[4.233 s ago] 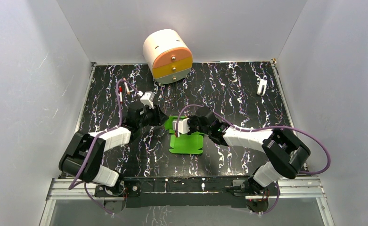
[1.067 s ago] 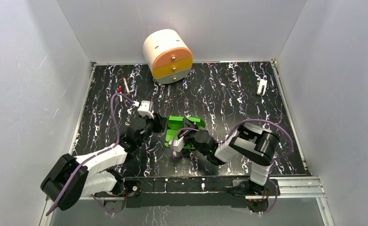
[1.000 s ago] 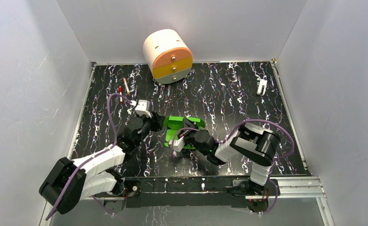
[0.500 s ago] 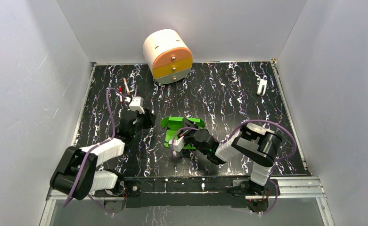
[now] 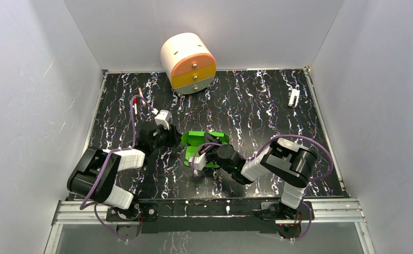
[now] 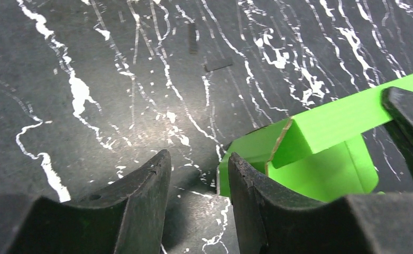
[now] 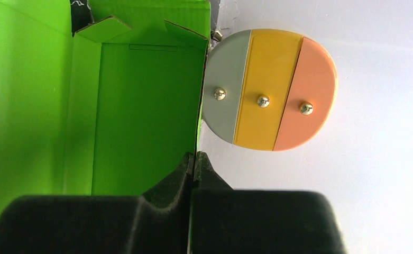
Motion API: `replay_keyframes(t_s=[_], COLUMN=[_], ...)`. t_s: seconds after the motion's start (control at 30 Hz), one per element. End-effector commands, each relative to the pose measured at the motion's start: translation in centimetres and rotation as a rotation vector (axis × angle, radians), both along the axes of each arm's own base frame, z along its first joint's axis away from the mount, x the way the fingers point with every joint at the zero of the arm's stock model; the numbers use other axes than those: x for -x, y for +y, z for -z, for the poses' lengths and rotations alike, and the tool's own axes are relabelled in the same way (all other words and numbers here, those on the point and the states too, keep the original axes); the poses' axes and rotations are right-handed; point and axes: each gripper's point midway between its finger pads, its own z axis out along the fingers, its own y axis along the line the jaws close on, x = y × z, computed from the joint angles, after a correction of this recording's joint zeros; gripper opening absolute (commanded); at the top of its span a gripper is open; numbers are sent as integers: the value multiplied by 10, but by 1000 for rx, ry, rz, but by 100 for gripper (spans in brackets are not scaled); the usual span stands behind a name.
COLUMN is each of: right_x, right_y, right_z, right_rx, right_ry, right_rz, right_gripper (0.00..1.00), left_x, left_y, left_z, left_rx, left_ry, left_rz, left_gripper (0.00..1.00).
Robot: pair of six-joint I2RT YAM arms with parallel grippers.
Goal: Fold the paper box
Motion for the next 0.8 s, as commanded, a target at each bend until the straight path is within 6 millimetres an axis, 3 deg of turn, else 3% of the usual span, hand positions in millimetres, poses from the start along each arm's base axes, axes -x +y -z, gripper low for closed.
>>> replay_keyframes(t_s=[0.0,0.77], right_x=[0,0], right_y=[6,-6], right_z=[1,13], right_rx=[16,72], right_ry=[2,-96], right_rz=[-27,-13], right_gripper=[0,0], left_x=[0,12], left_y=[-19,-40], left_z=[-24,-17], left_rx=[60,143], left_ry=[-84,-92], left_rz=[121,235], left_gripper=[41,35])
